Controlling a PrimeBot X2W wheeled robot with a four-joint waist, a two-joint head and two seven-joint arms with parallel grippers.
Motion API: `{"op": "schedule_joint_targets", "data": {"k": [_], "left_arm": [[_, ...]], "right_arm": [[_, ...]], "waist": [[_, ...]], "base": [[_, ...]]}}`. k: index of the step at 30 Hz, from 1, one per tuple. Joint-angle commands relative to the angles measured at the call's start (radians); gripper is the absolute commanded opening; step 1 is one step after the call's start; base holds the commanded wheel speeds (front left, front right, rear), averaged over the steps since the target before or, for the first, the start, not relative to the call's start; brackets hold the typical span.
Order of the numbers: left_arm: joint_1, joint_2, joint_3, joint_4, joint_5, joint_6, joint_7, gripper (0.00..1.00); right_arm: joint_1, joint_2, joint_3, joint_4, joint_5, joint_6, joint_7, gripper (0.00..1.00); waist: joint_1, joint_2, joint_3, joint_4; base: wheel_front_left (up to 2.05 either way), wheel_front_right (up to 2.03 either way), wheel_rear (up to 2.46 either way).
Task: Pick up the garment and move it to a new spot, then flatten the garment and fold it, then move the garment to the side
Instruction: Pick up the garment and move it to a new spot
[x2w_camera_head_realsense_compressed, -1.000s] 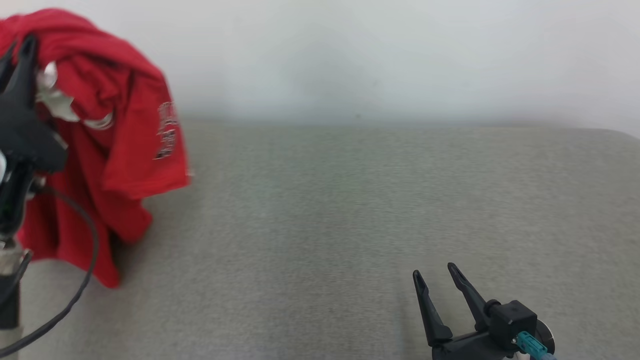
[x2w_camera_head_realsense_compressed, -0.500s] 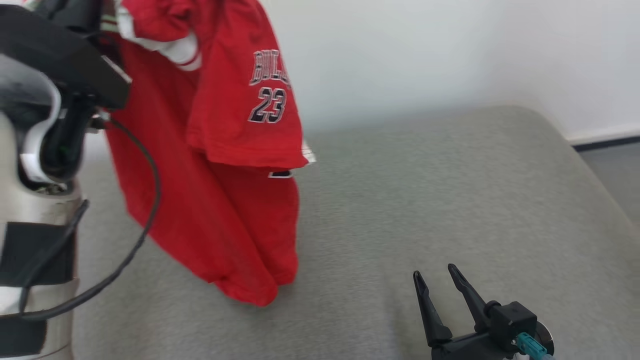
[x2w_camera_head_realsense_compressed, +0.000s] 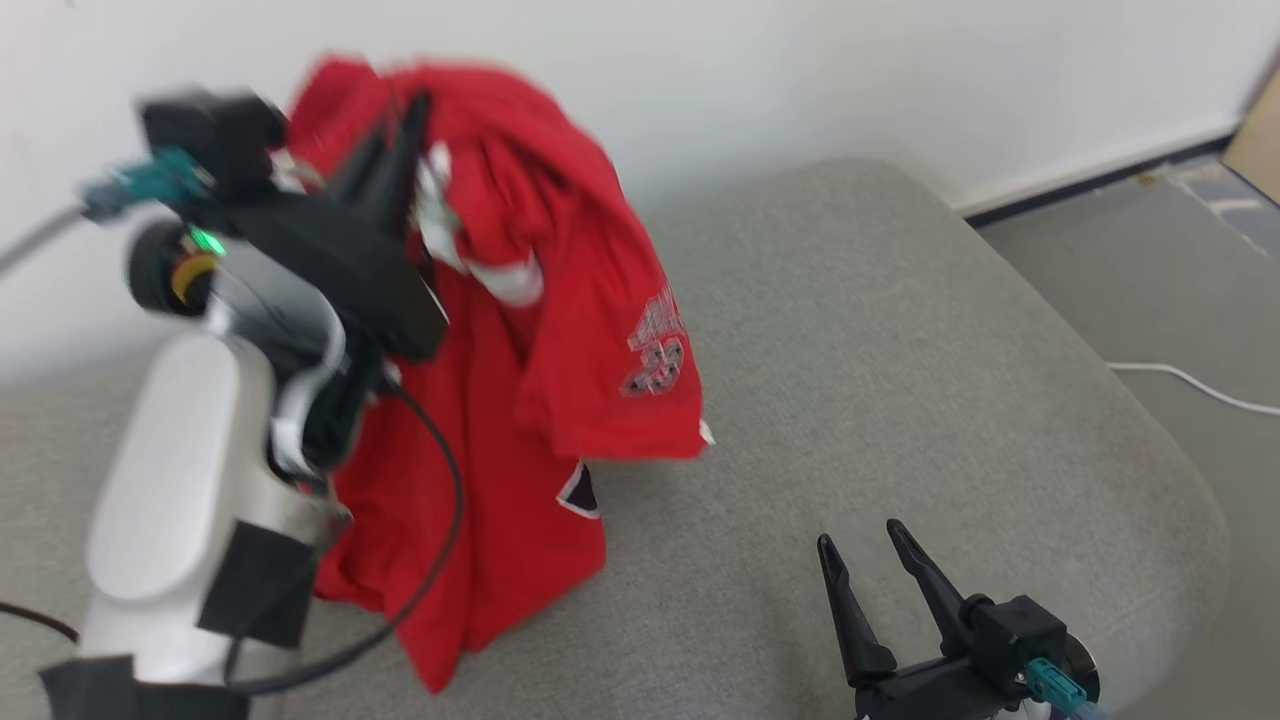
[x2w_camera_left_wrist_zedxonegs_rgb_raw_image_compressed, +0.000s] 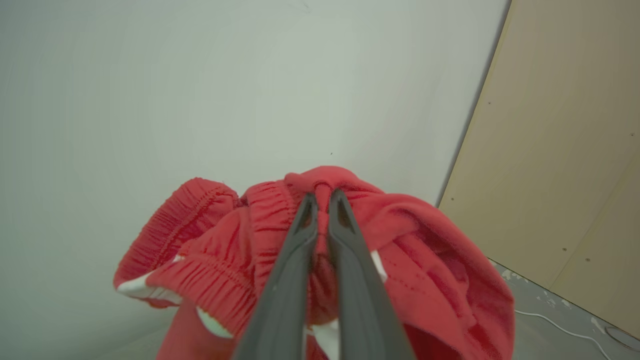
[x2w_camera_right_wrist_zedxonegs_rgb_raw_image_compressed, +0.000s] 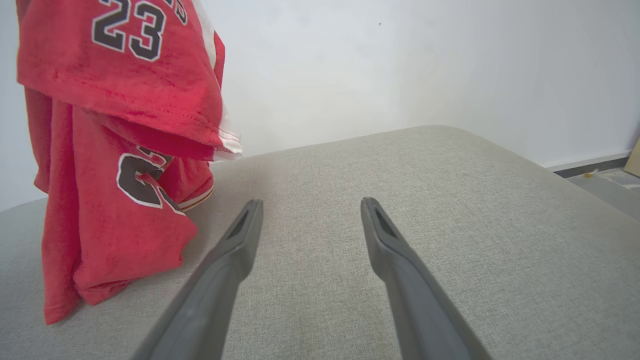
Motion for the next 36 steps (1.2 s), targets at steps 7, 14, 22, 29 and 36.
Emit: {"op": "schedule_joint_targets", "data": {"k": [7, 14, 22, 29, 36], "left_arm": [[0.141, -0.027, -0.090, 0.161, 0.053, 0.005, -0.022, 0.00], [0.228, -0.054, -0.163, 0.272, 0.087, 0.003, -0.051, 0.00], [0.292, -0.042, -0.201, 0.266, 0.151, 0.038, -0.182, 1.00], [0.408, -0.016, -0.167, 0.170, 0.170, 0.100, -0.358, 1.00], [0.590, 0.011, -0.096, 0.046, 0.138, 0.141, -0.494, 1.00]], "right_arm": [[0.012, 0.001, -0.003, -0.011, 0.000, -0.002, 0.006, 1.00], [0.023, 0.001, -0.016, -0.029, -0.007, -0.002, 0.011, 1.00], [0.041, 0.000, -0.041, -0.037, -0.010, -0.002, 0.019, 1.00], [0.076, -0.014, -0.082, -0.056, -0.020, -0.002, 0.030, 1.00], [0.125, -0.032, -0.136, -0.095, -0.030, -0.002, 0.047, 1.00]], "waist": [[0.0000, 0.0000, 0.084, -0.052], [0.0000, 0.0000, 0.102, -0.026], [0.0000, 0.0000, 0.073, 0.055], [0.0000, 0.0000, 0.022, 0.133], [0.0000, 0.0000, -0.026, 0.221]], "base": [[0.00, 0.00, 0.00], [0.00, 0.00, 0.00], [0.00, 0.00, 0.00], [0.00, 0.00, 0.00], [0.00, 0.00, 0.00]]}}
